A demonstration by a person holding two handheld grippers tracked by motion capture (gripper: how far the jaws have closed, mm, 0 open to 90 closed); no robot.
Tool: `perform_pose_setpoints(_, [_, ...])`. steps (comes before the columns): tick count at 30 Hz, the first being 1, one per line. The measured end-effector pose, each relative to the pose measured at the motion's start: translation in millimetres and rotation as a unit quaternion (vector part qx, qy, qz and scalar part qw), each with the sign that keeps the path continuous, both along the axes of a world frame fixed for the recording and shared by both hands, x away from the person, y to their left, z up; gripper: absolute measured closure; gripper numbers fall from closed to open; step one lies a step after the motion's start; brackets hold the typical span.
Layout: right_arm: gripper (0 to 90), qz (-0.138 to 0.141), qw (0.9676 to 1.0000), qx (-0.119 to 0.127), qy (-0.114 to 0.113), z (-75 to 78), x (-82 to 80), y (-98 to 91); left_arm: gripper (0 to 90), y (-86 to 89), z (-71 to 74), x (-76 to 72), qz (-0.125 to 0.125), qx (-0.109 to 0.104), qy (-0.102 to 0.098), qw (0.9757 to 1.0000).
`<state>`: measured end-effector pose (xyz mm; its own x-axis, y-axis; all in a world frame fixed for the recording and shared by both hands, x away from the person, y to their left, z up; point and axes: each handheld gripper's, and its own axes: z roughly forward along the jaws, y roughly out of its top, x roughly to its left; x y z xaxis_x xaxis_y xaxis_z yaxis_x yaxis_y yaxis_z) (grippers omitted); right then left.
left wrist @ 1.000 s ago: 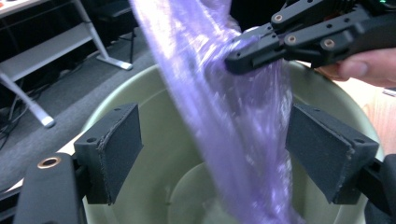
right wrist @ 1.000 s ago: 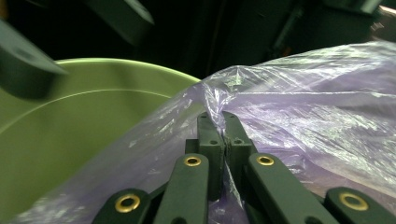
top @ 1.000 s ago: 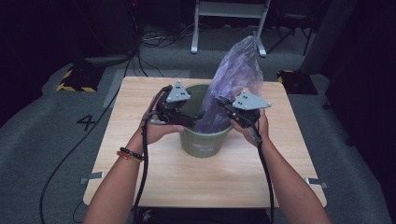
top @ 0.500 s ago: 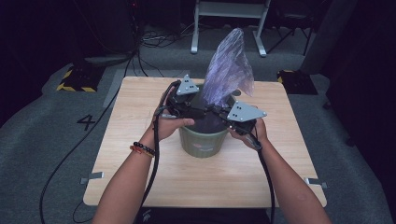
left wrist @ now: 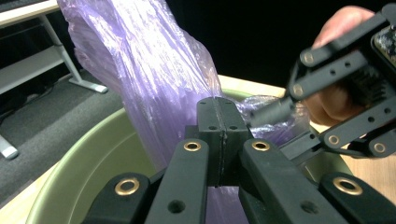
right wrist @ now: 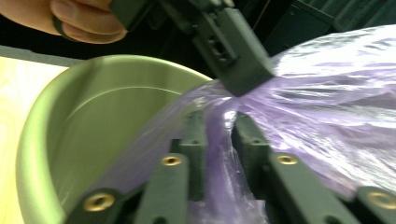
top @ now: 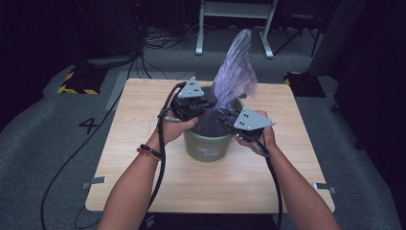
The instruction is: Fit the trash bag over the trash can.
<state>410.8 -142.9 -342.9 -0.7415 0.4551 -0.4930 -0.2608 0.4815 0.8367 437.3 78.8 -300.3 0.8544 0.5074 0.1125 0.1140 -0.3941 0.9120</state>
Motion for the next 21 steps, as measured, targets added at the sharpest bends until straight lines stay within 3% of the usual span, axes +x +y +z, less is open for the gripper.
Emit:
perform_pose_setpoints(1, [64.6, -0.011, 0.9999, 0.002, 0.002, -1.0, -0.2, -2.5, 90.0, 1.1, -1.7, -0.6, 0.001, -0.005, 0.001, 1.0000])
perform_pose_setpoints(4, [59.5, -0.026, 0.9996, 0.010, 0.004, -1.8, 0.5, -6.6, 90.0, 2.5, -3.0, -2.5, 0.004, -0.004, -0.008, 1.0000])
perform_pose_setpoints(6, [47.2, -0.051, 0.9980, 0.035, 0.010, -1.7, 2.3, -15.0, 90.0, 4.6, -4.2, -4.6, 0.004, -0.012, -0.010, 0.9999])
perform_pose_setpoints(8, [45.8, -0.056, 0.9974, 0.044, 0.013, -1.0, 3.2, -18.4, 90.0, 5.6, -5.9, -7.6, 0.005, -0.014, -0.022, 0.9997])
perform_pose_setpoints(10, [40.0, -0.065, 0.9948, 0.074, 0.025, 2.0, 6.8, -29.7, 90.0, 5.9, -8.2, -11.3, 0.004, -0.017, -0.031, 0.9994])
perform_pose_setpoints(11, [40.0, -0.065, 0.9948, 0.074, 0.025, 2.0, 6.8, -29.7, 90.0, 6.0, -9.7, -13.3, 0.002, -0.017, -0.036, 0.9992])
perform_pose_setpoints(12, [36.4, -0.064, 0.9927, 0.090, 0.048, 3.6, 10.8, -37.5, 90.0, 5.4, -13.2, -15.9, 0.003, -0.009, -0.042, 0.9991])
perform_pose_setpoints(13, [36.4, -0.064, 0.9927, 0.090, 0.048, 3.6, 10.8, -37.5, 90.0, 5.4, -13.2, -15.9, 0.003, -0.009, -0.042, 0.9991])
perform_pose_setpoints(15, [35.3, -0.067, 0.9912, 0.095, 0.064, 4.4, 15.1, -44.3, 90.0, 5.3, -17.1, -17.0, 0.003, -0.001, -0.041, 0.9992])
perform_pose_setpoints(17, [34.5, -0.060, 0.9885, 0.102, 0.094, 4.5, 19.2, -52.9, 90.0, 5.9, -20.6, -16.5, 0.006, 0.003, -0.040, 0.9992])
perform_pose_setpoints(18, [34.5, -0.060, 0.9885, 0.102, 0.094, 4.5, 19.2, -52.9, 90.0, 6.5, -22.1, -15.8, 0.010, 0.006, -0.040, 0.9991])
perform_pose_setpoints(20, [33.9, -0.045, 0.9877, 0.105, 0.106, 4.2, 18.5, -56.8, 90.0, 7.9, -24.6, -14.9, 0.015, 0.009, -0.039, 0.9991])
perform_pose_setpoints(21, [33.2, -0.020, 0.9871, 0.108, 0.117, 4.8, 16.0, -59.1, 90.0, 8.9, -25.3, -14.5, 0.017, 0.013, -0.041, 0.9989])
